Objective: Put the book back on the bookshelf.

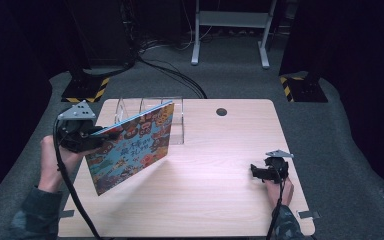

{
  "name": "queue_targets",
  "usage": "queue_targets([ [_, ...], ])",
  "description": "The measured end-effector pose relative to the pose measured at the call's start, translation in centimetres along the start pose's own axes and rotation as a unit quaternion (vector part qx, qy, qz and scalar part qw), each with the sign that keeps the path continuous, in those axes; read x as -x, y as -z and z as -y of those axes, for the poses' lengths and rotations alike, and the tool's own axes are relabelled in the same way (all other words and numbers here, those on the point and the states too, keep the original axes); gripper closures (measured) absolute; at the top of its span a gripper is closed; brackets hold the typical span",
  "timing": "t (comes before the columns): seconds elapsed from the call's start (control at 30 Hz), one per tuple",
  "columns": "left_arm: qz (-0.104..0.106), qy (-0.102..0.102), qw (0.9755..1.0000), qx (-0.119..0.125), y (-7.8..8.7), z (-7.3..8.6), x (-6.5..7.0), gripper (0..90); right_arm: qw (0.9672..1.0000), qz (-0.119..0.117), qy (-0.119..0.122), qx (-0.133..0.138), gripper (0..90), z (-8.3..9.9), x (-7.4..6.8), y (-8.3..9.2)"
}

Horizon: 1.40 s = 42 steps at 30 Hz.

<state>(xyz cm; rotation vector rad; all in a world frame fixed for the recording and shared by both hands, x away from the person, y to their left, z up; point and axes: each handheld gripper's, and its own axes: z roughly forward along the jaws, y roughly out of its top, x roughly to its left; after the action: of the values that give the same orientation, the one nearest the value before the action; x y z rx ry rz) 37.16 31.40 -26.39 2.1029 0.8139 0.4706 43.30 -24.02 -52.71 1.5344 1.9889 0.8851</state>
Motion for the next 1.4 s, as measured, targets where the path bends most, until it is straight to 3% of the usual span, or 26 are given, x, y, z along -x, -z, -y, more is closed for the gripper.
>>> queue_targets([
  [0.6,-0.038,0.036,0.9986,0.000,2.7,2.3,-2.0,80.9,1.0000,0.001,-0.001,0.000,11.0,0.0,0.0,0.0],
  [1.07,-0.069,0.071,0.9951,0.000,4.4,3.7,-3.3,80.9,1.0000,0.002,-0.001,0.002,11.1,0.0,0.0,0.0],
  [1.4,-0.090,0.095,0.9914,0.001,4.5,4.3,-4.5,80.9,1.0000,0.002,-0.001,0.003,11.1,0.0,0.0,-0.1],
])
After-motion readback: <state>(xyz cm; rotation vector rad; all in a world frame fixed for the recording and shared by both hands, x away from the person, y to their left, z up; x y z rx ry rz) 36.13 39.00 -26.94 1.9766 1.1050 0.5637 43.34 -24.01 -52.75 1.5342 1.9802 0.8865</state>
